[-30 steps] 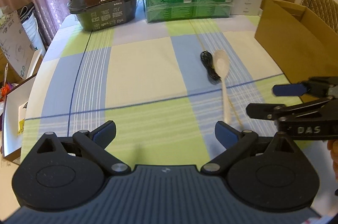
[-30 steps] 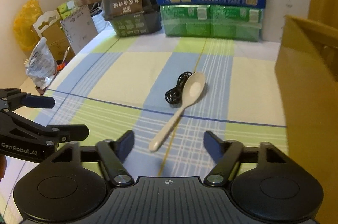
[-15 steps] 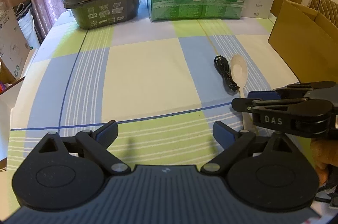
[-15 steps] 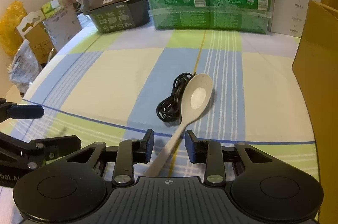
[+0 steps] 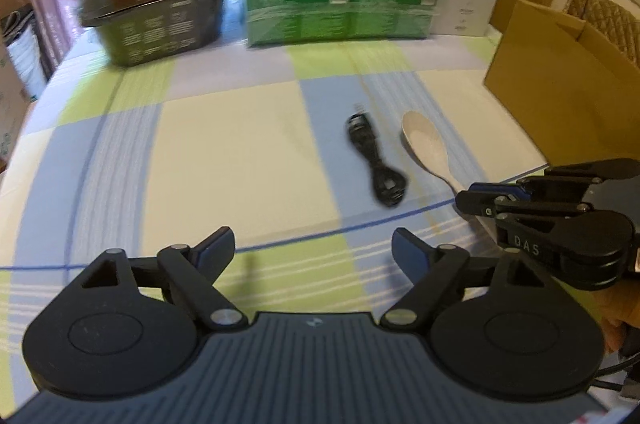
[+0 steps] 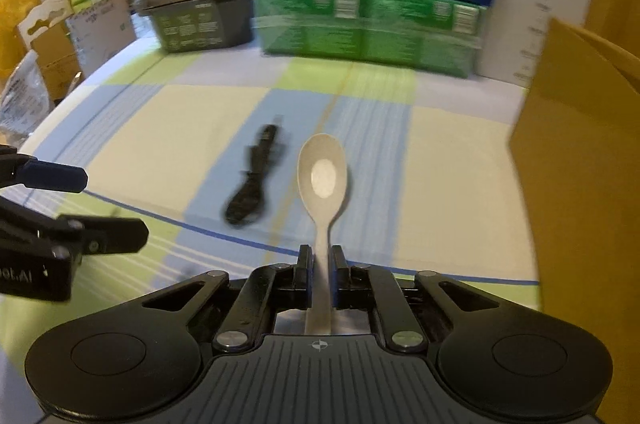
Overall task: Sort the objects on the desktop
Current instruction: 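Grasp the black cable with the left tool while the right tool grasps the white spoon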
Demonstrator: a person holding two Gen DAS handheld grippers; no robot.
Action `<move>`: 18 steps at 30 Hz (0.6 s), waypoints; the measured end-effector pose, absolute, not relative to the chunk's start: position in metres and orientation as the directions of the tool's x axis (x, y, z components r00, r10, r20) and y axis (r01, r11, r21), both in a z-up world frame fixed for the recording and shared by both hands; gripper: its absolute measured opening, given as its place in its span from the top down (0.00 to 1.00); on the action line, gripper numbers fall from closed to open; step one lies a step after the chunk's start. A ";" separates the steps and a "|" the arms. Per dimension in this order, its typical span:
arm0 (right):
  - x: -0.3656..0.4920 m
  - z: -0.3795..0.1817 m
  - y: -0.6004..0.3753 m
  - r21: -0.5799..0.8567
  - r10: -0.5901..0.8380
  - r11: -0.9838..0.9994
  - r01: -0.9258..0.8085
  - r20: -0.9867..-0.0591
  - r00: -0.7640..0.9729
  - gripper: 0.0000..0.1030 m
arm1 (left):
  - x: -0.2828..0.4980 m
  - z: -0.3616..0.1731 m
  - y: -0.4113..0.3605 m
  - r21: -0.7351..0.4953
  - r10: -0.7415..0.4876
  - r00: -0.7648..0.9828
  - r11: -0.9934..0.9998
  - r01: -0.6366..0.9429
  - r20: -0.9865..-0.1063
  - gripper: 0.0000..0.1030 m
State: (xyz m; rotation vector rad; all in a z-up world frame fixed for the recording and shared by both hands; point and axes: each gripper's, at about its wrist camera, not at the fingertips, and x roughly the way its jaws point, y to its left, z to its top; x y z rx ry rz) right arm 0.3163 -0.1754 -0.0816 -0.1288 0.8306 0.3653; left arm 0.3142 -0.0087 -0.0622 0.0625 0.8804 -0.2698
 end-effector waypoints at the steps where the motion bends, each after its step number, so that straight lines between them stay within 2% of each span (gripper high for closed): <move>1: 0.317 -0.081 -0.181 0.027 0.258 0.934 -0.355 -0.738 0.623 0.95 | 0.317 -0.063 -0.012 -0.070 -0.222 0.603 0.962 0.265 -0.766 0.27; 6: 0.318 -0.082 -0.194 0.033 0.251 0.941 -0.336 -0.735 0.630 0.95 | 0.335 -0.069 -0.035 -0.107 -0.276 0.601 0.947 0.302 -0.750 0.40; 10: 0.316 -0.085 -0.199 0.050 0.257 0.943 -0.328 -0.736 0.627 0.95 | 0.349 -0.080 -0.051 -0.114 -0.304 0.614 0.937 0.329 -0.728 0.57; 14: 0.315 -0.086 -0.199 0.057 0.261 0.944 -0.325 -0.732 0.629 0.95 | 0.358 -0.091 -0.059 -0.097 -0.290 0.610 0.939 0.329 -0.737 0.66; 16: 0.315 -0.086 -0.199 0.055 0.261 0.943 -0.328 -0.731 0.630 0.95 | 0.359 -0.094 -0.062 -0.078 -0.274 0.611 0.942 0.327 -0.743 0.76; 18: 0.314 -0.087 -0.199 0.056 0.264 0.942 -0.332 -0.732 0.628 0.95 | 0.356 -0.095 -0.063 -0.057 -0.259 0.616 0.943 0.327 -0.744 0.81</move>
